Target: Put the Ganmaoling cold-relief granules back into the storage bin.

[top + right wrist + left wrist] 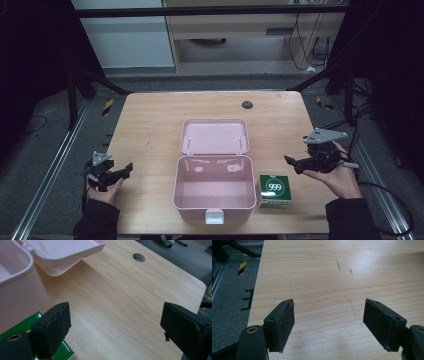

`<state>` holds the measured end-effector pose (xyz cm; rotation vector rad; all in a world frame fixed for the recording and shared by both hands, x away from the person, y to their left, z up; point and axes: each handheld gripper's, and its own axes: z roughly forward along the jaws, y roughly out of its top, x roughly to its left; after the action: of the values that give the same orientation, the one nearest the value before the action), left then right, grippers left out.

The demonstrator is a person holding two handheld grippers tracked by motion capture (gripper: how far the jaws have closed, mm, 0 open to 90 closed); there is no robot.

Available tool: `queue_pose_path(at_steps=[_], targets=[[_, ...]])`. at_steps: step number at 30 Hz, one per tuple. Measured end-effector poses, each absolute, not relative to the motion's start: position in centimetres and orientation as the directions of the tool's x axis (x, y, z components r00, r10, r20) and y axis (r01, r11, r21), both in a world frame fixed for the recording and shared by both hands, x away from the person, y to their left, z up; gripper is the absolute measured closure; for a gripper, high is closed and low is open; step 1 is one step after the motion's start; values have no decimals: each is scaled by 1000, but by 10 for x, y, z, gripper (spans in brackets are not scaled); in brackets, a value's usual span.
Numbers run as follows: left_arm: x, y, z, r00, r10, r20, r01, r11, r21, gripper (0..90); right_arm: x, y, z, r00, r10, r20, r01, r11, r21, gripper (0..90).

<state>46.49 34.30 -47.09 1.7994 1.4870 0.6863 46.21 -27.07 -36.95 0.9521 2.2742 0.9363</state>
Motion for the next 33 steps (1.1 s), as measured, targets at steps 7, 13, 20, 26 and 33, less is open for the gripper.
queue_pose_path(at_steps=[7, 13, 20, 26, 33], targets=[[465, 343, -471, 205, 978, -27, 615, -107, 782, 242, 461, -258, -365, -724, 665, -185, 384, 611, 692, 73], [466, 343, -472, 209, 978, -26, 616, -111, 780, 242, 459, -251, -364, -780, 595, -194, 352, 674, 650, 67], [466, 342, -472, 211, 977, -25, 617, -113, 778, 242, 458, -245, -360, -827, 525, -198, 308, 720, 622, 68], [466, 342, -472, 214, 977, -19, 619, -120, 776, 243, 455, -239, -354, -858, 465, -218, 255, 754, 605, 68], [466, 342, -472, 216, 976, -15, 618, -125, 776, 242, 454, -233, -352, -887, 410, -211, 232, 792, 565, 67]])
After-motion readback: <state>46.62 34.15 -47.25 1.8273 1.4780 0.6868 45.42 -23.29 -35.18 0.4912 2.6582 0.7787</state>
